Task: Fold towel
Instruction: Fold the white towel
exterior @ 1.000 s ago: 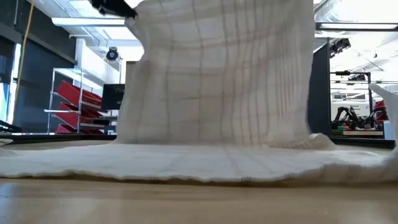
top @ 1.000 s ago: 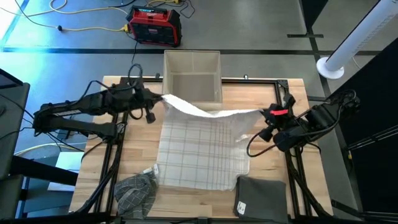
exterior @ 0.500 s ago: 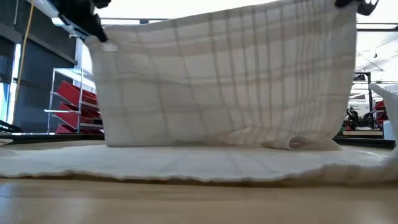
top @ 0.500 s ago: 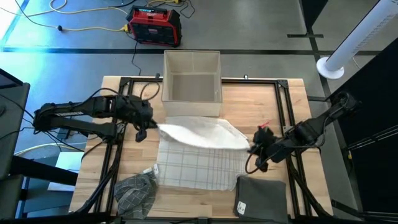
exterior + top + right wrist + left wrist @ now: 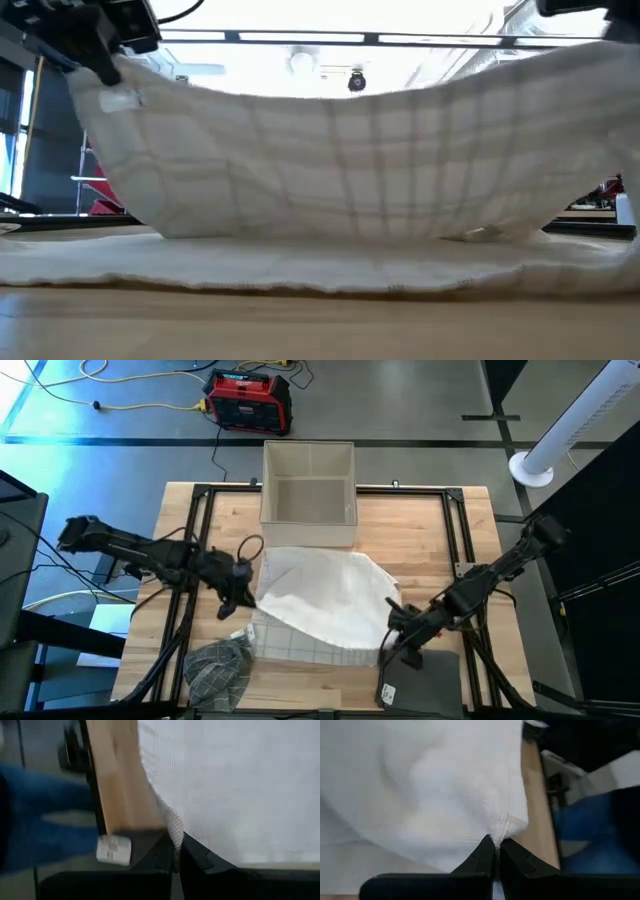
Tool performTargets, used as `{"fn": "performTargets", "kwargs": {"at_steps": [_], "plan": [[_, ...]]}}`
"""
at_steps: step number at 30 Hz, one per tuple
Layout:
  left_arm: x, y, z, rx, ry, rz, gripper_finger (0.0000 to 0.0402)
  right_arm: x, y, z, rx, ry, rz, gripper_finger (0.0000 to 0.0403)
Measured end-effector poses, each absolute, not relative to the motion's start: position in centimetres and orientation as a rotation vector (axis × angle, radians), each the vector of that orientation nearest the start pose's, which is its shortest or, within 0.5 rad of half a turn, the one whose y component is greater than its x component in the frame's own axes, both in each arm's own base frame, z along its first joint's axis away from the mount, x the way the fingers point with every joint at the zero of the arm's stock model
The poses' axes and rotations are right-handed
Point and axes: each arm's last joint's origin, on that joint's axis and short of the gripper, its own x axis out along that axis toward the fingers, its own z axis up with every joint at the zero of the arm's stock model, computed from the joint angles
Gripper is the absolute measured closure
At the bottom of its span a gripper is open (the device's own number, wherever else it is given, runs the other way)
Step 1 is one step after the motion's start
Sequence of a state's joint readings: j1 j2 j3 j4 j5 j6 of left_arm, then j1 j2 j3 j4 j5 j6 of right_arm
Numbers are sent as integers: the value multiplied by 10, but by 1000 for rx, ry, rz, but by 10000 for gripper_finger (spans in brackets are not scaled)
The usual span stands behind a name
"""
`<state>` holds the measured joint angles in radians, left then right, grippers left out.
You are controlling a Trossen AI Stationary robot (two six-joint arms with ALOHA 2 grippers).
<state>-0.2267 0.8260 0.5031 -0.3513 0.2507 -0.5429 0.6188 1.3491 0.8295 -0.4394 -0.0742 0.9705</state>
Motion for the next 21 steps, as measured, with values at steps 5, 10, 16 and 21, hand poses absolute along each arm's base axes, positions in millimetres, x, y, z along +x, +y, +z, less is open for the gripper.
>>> {"fn": "performTargets", "kwargs": {"at_steps": [5, 10, 16, 21], "plan": [[155, -61, 205, -577, 858, -325, 399, 209, 159, 207, 632, 1213, 153, 401], [155, -70, 200, -578, 874, -287, 389, 208, 161, 207, 651, 1234, 170, 394], [163, -78, 184, -655, 1016, -274, 306, 209, 159, 207, 679, 1245, 158, 321], [166, -80, 177, -689, 1087, -285, 244, 210, 157, 208, 745, 1281, 160, 269]]}}
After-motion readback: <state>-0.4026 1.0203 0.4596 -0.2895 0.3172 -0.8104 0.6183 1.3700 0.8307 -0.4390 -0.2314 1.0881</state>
